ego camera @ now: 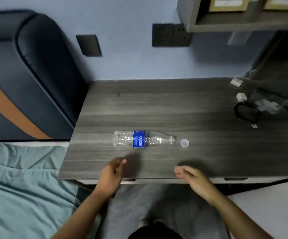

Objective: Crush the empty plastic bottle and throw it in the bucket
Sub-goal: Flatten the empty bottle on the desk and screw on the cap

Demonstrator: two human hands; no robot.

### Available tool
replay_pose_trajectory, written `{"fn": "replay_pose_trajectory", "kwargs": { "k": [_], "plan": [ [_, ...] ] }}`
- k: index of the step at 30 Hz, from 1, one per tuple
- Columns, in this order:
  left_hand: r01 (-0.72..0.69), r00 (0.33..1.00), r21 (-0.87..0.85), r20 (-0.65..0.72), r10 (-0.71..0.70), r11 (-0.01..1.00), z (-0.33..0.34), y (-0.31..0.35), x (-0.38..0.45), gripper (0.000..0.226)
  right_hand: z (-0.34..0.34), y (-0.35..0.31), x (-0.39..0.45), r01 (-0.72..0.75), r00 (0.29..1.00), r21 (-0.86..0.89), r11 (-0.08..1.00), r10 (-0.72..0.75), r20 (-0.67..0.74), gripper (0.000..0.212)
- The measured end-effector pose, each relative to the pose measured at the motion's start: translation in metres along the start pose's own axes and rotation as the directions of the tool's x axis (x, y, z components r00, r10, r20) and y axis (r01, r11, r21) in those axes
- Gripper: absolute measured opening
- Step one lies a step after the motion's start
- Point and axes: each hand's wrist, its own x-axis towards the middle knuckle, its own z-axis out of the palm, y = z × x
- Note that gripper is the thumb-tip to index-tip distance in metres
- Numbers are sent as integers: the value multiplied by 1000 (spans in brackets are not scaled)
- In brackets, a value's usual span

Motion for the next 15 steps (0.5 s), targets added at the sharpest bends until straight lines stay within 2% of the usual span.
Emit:
{"fn": "replay_pose_trajectory", "kwargs": {
  "k": [3, 7, 10, 13, 15],
  "plan": [
    [-171, 982, 139, -60, 180, 976, -5, 21, 42, 25, 2, -37, 35, 179, 981, -150, 972, -188, -45, 27],
    [-256, 965, 318, 28, 261, 913, 2, 34, 92, 31, 17, -82, 82, 303, 929, -443, 844, -364, -58, 32],
    [-248, 968, 423, 72, 240, 871, 13, 25, 121, 35, 29, -94, 116, 314, 926, -529, 789, -378, -16, 38],
    [-246, 969, 514, 109, 222, 822, 25, 11, 139, 42, 38, -86, 144, 236, 961, -591, 771, -277, 23, 46],
    [-266, 963, 565, 118, 242, 781, 31, 4, 146, 45, 40, -77, 156, 192, 975, -669, 718, -219, 45, 50]
  ]
}}
